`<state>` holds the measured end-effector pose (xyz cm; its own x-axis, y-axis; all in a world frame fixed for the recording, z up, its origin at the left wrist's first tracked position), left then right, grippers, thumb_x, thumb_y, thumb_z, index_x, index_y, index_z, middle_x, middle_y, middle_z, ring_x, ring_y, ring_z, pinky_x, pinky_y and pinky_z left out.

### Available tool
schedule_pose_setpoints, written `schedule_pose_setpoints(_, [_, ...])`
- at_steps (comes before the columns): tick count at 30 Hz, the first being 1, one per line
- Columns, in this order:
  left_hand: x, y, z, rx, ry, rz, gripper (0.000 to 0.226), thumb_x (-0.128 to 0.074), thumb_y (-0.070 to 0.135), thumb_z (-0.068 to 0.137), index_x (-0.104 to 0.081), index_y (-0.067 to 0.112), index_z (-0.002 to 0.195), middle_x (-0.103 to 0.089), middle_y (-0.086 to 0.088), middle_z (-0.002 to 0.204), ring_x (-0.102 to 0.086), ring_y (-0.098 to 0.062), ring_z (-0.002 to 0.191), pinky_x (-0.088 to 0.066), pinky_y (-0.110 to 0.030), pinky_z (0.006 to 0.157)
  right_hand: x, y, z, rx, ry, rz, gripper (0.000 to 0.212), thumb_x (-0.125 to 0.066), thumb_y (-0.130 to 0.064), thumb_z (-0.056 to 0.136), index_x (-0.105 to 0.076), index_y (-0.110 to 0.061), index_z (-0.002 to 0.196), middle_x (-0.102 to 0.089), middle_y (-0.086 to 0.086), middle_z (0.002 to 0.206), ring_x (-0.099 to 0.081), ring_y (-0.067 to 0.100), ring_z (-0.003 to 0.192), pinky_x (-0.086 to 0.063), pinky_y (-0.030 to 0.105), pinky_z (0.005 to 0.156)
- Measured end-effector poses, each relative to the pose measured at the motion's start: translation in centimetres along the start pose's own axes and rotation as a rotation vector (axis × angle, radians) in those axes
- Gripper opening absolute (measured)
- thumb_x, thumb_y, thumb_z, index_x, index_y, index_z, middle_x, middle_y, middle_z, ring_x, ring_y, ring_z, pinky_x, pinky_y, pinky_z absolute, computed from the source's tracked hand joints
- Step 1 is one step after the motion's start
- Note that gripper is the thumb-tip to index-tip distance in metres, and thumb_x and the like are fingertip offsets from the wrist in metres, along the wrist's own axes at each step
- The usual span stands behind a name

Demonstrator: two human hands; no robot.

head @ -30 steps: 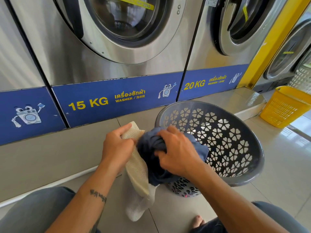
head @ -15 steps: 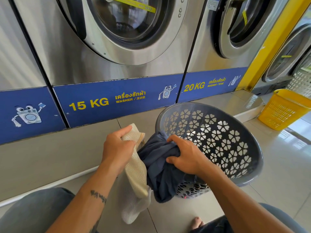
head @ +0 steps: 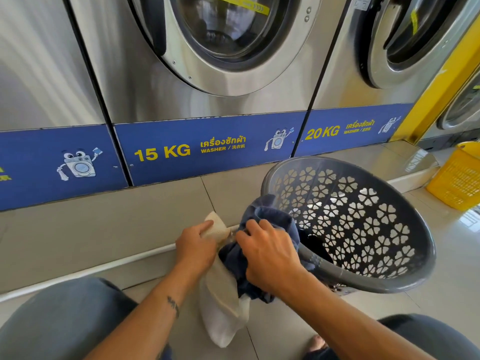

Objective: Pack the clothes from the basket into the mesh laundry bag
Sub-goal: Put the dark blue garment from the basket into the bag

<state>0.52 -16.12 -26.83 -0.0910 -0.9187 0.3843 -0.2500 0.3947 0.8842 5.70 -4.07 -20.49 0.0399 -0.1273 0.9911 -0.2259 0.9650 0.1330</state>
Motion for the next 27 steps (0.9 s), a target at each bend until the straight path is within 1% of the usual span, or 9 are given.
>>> schedule_pose_setpoints(3, [1.4,-2.1,-0.2,0.01,0.001,0.05,0.056,-0.062,0.019,0.078,-0.06,0.02,0.134,-0.06,-0.01,0.134,-0.058,-0.029,0.117,-0.047,-0.04,0.099,-2.1,-2.5,0.7,0.039,-0.066,0.003,0.044,-0.066,-0.026,0.088,-0.052,-0.013,0.128,-0.054,0.009,0.124,-0.055,0.029,0.109,-0.054,0.041,0.078])
schedule_pose_setpoints(6, [2.4,-3.7,-0.1,0.014,0.013,0.101,0.054,-0.061,0.013,0.08,-0.061,0.022,0.133,-0.059,-0.009,0.135,-0.057,-0.028,0.12,-0.047,-0.039,0.1,-4.4,-4.0,1.8,0.049,-0.102,0.089,0.045,-0.064,-0.018,0.088,-0.052,-0.012,0.13,-0.054,0.01,0.129,-0.054,0.03,0.115,-0.051,0.04,0.079])
schedule_pose_setpoints(10, [3.7,-4.9,0.2,0.018,0.04,0.12,0.058,-0.053,0.001,0.08,-0.061,0.024,0.132,-0.059,-0.007,0.136,-0.056,-0.026,0.121,-0.046,-0.037,0.101,-8.7,-4.2,3.3,-0.109,-0.128,0.476,0.04,-0.061,-0.022,0.083,-0.056,-0.019,0.122,-0.059,0.006,0.119,-0.058,0.029,0.11,-0.052,0.039,0.083])
schedule_pose_setpoints(13, [4.7,-5.3,0.6,0.02,0.071,0.145,0.059,-0.052,0.001,0.08,-0.06,0.025,0.133,-0.057,-0.006,0.138,-0.054,-0.026,0.122,-0.046,-0.037,0.101,-12.6,-6.5,2.4,-0.088,-0.289,0.776,0.056,-0.063,-0.028,0.071,-0.057,-0.026,0.127,-0.063,0.001,0.124,-0.058,0.024,0.115,-0.049,0.037,0.098])
schedule_pose_setpoints(15, [5.2,-5.7,0.9,0.025,0.088,0.169,0.06,-0.051,0.001,0.08,-0.059,0.027,0.134,-0.056,-0.005,0.138,-0.054,-0.026,0.121,-0.048,-0.039,0.099,-14.1,-6.5,1.8,-0.1,-0.298,0.863,0.064,-0.064,-0.023,0.072,-0.053,-0.026,0.134,-0.062,-0.001,0.13,-0.055,0.019,0.118,-0.048,0.036,0.103])
schedule_pose_setpoints(18, [5.5,-5.9,1.4,0.029,0.098,0.198,0.062,-0.05,0.0,0.078,-0.059,0.027,0.133,-0.057,-0.006,0.137,-0.055,-0.027,0.12,-0.049,-0.039,0.098,-15.1,-4.2,1.6,-0.172,-0.201,0.798,0.06,-0.056,-0.032,0.071,-0.053,-0.029,0.131,-0.06,-0.004,0.129,-0.054,0.021,0.12,-0.05,0.042,0.101])
schedule_pose_setpoints(23, [3.9,-5.2,1.9,-0.02,0.024,0.269,0.062,-0.047,0.0,0.077,-0.062,0.03,0.13,-0.056,-0.004,0.138,-0.063,-0.029,0.105,-0.055,-0.04,0.088,-17.7,-3.5,0.3,-0.191,-0.362,0.488,0.058,-0.052,-0.038,0.087,-0.043,-0.023,0.141,-0.05,0.004,0.142,-0.043,0.029,0.129,-0.041,0.044,0.108])
schedule_pose_setpoints(25, [3.1,-5.1,1.9,-0.046,-0.015,0.31,0.062,-0.046,0.001,0.078,-0.061,0.032,0.129,-0.055,-0.003,0.139,-0.065,-0.03,0.102,-0.056,-0.041,0.087,-18.1,-2.8,0.2,-0.266,-0.322,0.423,0.057,-0.051,-0.036,0.093,-0.037,-0.019,0.145,-0.05,0.008,0.14,-0.048,0.033,0.126,-0.045,0.044,0.1])
schedule_pose_setpoints(27, [2.8,-5.1,2.0,-0.065,-0.034,0.356,0.061,-0.047,0.001,0.081,-0.059,0.032,0.132,-0.053,-0.004,0.141,-0.061,-0.027,0.112,-0.053,-0.039,0.093,-18.3,-1.9,0.3,-0.354,-0.301,0.473,0.046,-0.049,-0.032,0.098,-0.037,-0.017,0.139,-0.054,0.009,0.132,-0.056,0.033,0.117,-0.046,0.041,0.085])
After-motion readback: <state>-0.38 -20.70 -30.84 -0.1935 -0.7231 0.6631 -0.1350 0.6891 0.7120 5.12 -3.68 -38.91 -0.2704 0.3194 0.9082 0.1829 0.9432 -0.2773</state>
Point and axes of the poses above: each hand's wrist, its own z-axis towards the middle knuckle, its own x-axis out of the back of the hand, y = z × x, the point moved 10 cm from there along z, towards the middle knuckle
